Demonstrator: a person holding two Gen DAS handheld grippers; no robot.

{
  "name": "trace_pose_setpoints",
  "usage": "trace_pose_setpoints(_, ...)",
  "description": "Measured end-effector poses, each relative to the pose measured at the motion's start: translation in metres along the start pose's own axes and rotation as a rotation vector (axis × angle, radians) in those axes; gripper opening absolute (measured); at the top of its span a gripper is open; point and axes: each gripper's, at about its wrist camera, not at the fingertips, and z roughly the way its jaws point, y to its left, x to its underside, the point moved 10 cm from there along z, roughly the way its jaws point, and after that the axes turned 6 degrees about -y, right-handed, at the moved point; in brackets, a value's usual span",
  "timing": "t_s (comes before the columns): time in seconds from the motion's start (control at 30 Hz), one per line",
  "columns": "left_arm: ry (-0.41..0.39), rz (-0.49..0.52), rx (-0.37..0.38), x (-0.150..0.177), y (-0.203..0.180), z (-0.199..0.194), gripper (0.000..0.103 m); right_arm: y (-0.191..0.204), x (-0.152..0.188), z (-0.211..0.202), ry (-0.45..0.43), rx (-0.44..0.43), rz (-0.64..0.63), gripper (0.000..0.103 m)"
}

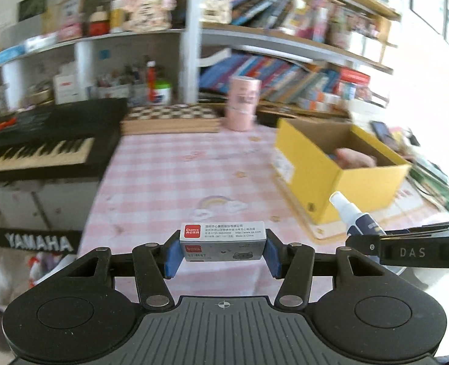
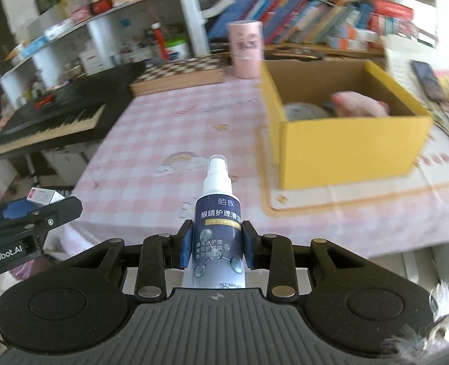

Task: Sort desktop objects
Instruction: 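Carry the small box and spray bottle toward the yellow box with both tools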

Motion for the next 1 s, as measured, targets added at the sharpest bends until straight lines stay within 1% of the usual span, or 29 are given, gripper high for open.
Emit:
trace_pose_setpoints(0.23,0.014,0.067,0.131,0.004,-0.05,0.01,0.053,-0.039,0.015,-0.026,-0.018,0.1,0.065,0.03)
trace_pose_setpoints(0.37,0.026,0.102,0.181,0.005,-0.077,0.017,0.053,-0.064,0.021,-0.037,-0.022,0.142,0.112,0.03)
trace_pose_setpoints(0.53,0.052,0.116,0.224,0.008,-0.107,0.028,0.052,-0.094,0.025,-0.045,-0.017,0.171,0.149,0.03)
trace_pose_setpoints(0.73,0.073,0.123,0.235,0.004,-0.145,0.046,0.052,-0.133,0.021,-0.046,0.002,0.175,0.155,0.03)
trace_pose_setpoints(0.87,0.05,0.142,0.227,-0.006,-0.174,0.056,0.053,-0.163,0.011,-0.044,0.009,0.161,0.163,0.03)
trace_pose_setpoints(1.0,0.033,0.129,0.206,-0.021,-0.201,0.071,0.053,-0.189,-0.007,-0.04,-0.011,0.131,0.141,0.03)
